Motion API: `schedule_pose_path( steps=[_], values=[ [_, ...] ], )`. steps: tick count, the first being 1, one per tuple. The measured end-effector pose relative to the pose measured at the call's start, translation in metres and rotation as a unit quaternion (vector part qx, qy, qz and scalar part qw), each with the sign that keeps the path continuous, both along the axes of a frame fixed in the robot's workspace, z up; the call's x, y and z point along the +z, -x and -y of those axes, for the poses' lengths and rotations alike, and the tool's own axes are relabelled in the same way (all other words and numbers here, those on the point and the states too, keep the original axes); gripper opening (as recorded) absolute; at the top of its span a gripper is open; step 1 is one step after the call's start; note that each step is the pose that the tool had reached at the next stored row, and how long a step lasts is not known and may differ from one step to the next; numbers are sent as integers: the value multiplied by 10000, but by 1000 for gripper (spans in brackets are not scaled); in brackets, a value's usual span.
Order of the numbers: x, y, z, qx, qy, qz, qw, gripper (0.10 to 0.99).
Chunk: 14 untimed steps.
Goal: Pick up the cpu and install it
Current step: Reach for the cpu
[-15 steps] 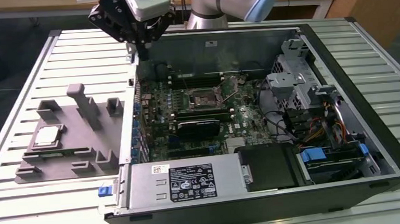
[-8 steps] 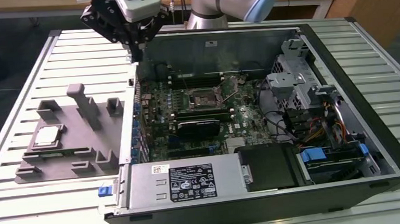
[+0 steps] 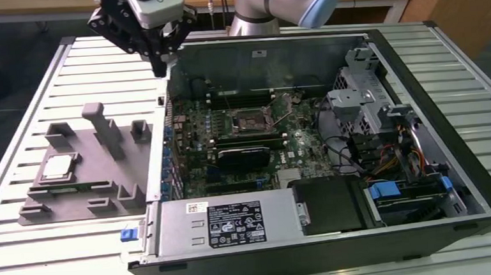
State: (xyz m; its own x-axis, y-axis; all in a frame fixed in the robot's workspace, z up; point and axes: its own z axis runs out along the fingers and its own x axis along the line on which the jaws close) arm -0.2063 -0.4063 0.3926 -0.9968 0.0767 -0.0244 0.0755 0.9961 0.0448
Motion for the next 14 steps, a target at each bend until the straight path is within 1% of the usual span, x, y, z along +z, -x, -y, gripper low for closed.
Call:
schedule_pose_path(
  steps=[14],
  values=[
    [-2, 224, 10, -1, 0, 0, 10000, 106]
  ],
)
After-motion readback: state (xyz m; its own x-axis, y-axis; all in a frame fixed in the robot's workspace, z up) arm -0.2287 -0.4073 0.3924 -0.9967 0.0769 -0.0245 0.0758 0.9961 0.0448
